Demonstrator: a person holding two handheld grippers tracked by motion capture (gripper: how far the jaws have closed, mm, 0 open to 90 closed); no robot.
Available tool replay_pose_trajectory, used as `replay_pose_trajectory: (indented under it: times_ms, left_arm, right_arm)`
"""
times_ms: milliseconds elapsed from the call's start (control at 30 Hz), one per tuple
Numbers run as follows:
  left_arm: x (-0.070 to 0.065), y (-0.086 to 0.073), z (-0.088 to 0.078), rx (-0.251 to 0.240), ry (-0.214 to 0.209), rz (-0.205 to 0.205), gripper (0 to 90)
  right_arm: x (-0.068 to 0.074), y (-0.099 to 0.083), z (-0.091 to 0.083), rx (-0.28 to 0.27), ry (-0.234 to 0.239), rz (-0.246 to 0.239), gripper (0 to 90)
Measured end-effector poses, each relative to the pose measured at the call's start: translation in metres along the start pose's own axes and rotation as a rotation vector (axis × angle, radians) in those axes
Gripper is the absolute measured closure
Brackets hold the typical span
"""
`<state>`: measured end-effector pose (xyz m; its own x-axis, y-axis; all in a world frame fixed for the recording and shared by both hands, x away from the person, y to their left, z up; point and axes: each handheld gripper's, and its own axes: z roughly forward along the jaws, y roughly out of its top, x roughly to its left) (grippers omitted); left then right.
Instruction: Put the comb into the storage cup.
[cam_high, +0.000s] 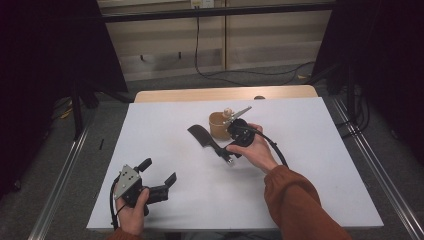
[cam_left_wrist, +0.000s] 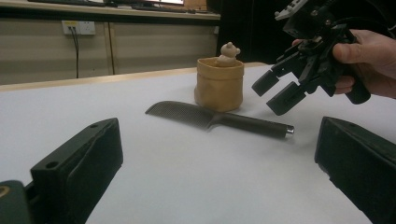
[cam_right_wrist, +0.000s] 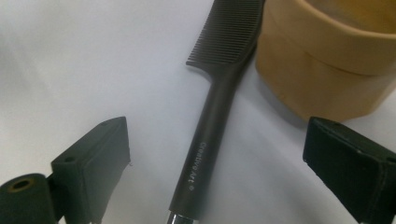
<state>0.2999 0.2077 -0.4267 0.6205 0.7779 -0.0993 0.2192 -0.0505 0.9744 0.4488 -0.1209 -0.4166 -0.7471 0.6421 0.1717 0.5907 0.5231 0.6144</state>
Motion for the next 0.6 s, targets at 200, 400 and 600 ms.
replay_pose_trajectory:
  times_ms: [200,400,600]
  left_arm:
    - [0.001,0.000,0.000,0.001,0.000,-0.001,1.1]
    - [0.000,0.000,0.000,0.001,0.000,-0.001,1.1]
    - [0.000,0.000,0.000,0.005,-0.003,0.001,1.1]
  right_arm:
    - [0.001,0.010,0.008,0.076,0.028,0.010,17.2]
    - [0.002,0.020,0.012,0.133,0.038,-0.001,26.2]
    - [0.001,0.026,0.018,0.187,0.014,0.006,36.2]
